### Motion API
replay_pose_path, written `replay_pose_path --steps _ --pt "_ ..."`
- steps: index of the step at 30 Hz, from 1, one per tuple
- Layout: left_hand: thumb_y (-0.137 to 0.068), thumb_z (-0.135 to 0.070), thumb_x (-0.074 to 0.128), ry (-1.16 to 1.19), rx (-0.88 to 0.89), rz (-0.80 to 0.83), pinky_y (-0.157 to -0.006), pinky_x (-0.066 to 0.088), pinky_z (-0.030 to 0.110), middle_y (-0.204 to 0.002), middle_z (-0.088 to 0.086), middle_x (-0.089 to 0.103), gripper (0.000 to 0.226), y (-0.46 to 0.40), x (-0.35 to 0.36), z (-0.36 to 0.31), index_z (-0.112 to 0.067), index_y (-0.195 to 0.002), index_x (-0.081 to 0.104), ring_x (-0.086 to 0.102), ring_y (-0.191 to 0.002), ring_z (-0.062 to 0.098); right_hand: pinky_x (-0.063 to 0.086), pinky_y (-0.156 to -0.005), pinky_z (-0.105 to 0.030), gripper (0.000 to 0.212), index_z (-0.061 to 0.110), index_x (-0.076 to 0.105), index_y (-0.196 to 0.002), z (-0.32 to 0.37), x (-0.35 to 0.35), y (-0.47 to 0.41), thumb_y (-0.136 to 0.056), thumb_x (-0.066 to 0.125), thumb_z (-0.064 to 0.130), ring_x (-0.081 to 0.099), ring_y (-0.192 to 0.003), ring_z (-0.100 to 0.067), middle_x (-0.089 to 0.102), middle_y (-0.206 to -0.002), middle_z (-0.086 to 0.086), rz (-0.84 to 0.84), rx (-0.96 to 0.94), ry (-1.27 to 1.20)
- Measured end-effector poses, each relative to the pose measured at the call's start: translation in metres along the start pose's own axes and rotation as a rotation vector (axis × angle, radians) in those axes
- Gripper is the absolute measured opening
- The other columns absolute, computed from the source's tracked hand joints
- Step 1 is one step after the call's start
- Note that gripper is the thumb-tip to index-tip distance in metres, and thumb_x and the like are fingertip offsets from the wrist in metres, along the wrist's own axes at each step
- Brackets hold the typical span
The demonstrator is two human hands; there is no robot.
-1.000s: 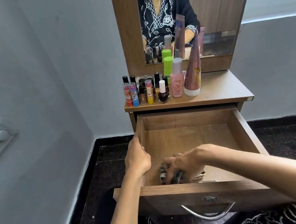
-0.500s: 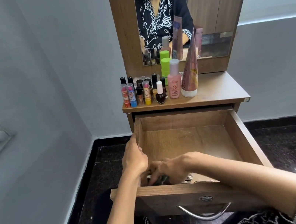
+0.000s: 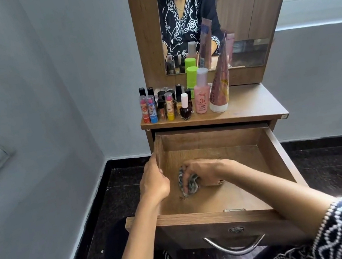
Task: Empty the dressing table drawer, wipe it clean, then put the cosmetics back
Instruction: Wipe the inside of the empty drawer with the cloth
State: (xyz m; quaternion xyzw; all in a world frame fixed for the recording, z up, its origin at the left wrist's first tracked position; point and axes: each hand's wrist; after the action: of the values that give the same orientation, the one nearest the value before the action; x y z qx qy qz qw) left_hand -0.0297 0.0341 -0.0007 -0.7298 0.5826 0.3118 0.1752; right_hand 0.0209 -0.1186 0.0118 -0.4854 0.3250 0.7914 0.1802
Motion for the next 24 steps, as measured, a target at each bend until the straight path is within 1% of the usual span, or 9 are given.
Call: replay_pose_path --steps 4,8,9,13,14,17,20,22,24 --pt "-0.096 -0.005 0.038 0.01 -0.003 -0.001 -0.105 0.034 0.033 -0.151 0.002 0.026 0.059 -0.001 0.002 0.002 -0.022 -0.148 0.015 0.036 -0.134 0.023 0.046 -0.098 -0.041 0.043 0.028 0.066 -0.114 0.007 0.024 0.016 -0.082 0.061 -0.001 0.045 -0.116 -0.025 0.041 -0.127 -0.001 0.203 -0.072 -0.002" --pt "-0.096 -0.004 0.038 0.016 0.001 -0.009 -0.102 0.036 0.033 -0.15 0.002 0.029 0.06 0.0 0.003 0.003 -0.023 -0.148 0.015 0.038 -0.132 0.022 0.049 -0.094 -0.037 0.042 0.026 0.067 -0.114 -0.007 0.017 0.033 -0.082 0.062 -0.001 0.048 -0.111 -0.022 0.043 -0.116 0.005 0.289 -0.042 -0.04" --pt "-0.096 -0.004 0.037 0.016 0.003 -0.01 -0.103 0.036 0.032 -0.15 0.002 0.029 0.06 0.0 0.002 0.003 -0.023 -0.148 0.015 0.038 -0.132 0.022 0.05 -0.093 -0.037 0.04 0.026 0.068 -0.113 -0.01 0.012 0.032 -0.083 0.062 0.001 0.049 -0.112 -0.022 0.044 -0.117 0.005 0.261 -0.023 -0.051" --pt "-0.096 -0.004 0.037 0.012 0.003 -0.009 -0.103 0.035 0.032 -0.15 0.003 0.028 0.059 0.0 0.001 0.002 -0.022 -0.148 0.015 0.036 -0.133 0.022 0.048 -0.095 -0.037 0.038 0.026 0.069 -0.11 -0.003 0.007 0.015 -0.084 0.06 -0.001 0.049 -0.114 -0.024 0.047 -0.123 -0.003 0.006 0.035 -0.012" --pt "-0.096 -0.004 0.037 0.01 0.002 -0.008 -0.103 0.035 0.032 -0.15 0.003 0.028 0.059 0.0 0.001 0.001 -0.022 -0.148 0.015 0.036 -0.133 0.022 0.048 -0.095 -0.037 0.039 0.026 0.068 -0.111 0.002 0.013 0.014 -0.083 0.061 -0.001 0.049 -0.113 -0.024 0.046 -0.123 -0.004 0.004 0.017 -0.001" --pt "-0.096 -0.004 0.037 0.006 -0.004 -0.007 -0.104 0.035 0.033 -0.151 0.002 0.027 0.059 0.001 0.0 0.001 -0.022 -0.147 0.016 0.036 -0.134 0.023 0.042 -0.096 -0.033 0.042 0.024 0.065 -0.117 0.014 0.03 0.019 -0.082 0.062 0.0 0.048 -0.112 -0.024 0.044 -0.125 -0.006 0.128 -0.114 0.014" --pt "-0.096 -0.004 0.037 0.007 -0.011 -0.004 -0.104 0.035 0.034 -0.151 0.002 0.028 0.059 0.001 0.001 0.001 -0.023 -0.147 0.016 0.036 -0.133 0.023 0.044 -0.096 -0.031 0.047 0.026 0.064 -0.12 0.006 0.025 0.023 -0.083 0.056 -0.002 0.046 -0.111 -0.017 0.046 -0.125 -0.002 0.182 -0.089 -0.059" --pt "-0.096 -0.005 0.037 0.006 -0.013 -0.007 -0.104 0.035 0.034 -0.151 0.002 0.027 0.059 0.0 0.001 0.001 -0.023 -0.147 0.016 0.036 -0.134 0.023 0.049 -0.091 -0.031 0.047 0.029 0.062 -0.122 -0.004 0.016 0.016 -0.085 0.057 0.001 0.049 -0.111 -0.018 0.046 -0.125 0.002 0.105 -0.006 -0.107" --pt "-0.096 -0.005 0.037 0.007 -0.014 -0.008 -0.104 0.035 0.034 -0.152 0.002 0.026 0.058 0.001 0.001 0.0 -0.023 -0.147 0.016 0.036 -0.134 0.023 0.046 -0.092 -0.029 0.045 0.029 0.058 -0.126 -0.012 0.009 0.0 -0.088 0.057 0.006 0.051 -0.114 -0.022 0.046 -0.13 0.0 -0.062 0.096 -0.113"
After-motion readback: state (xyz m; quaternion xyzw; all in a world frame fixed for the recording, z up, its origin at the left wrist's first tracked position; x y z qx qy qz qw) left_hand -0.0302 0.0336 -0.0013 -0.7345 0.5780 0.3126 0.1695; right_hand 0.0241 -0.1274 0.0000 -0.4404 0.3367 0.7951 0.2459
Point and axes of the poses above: each hand's wrist, its own y-axis away from the middle knuckle, its own x-axis out of the palm, z = x × y
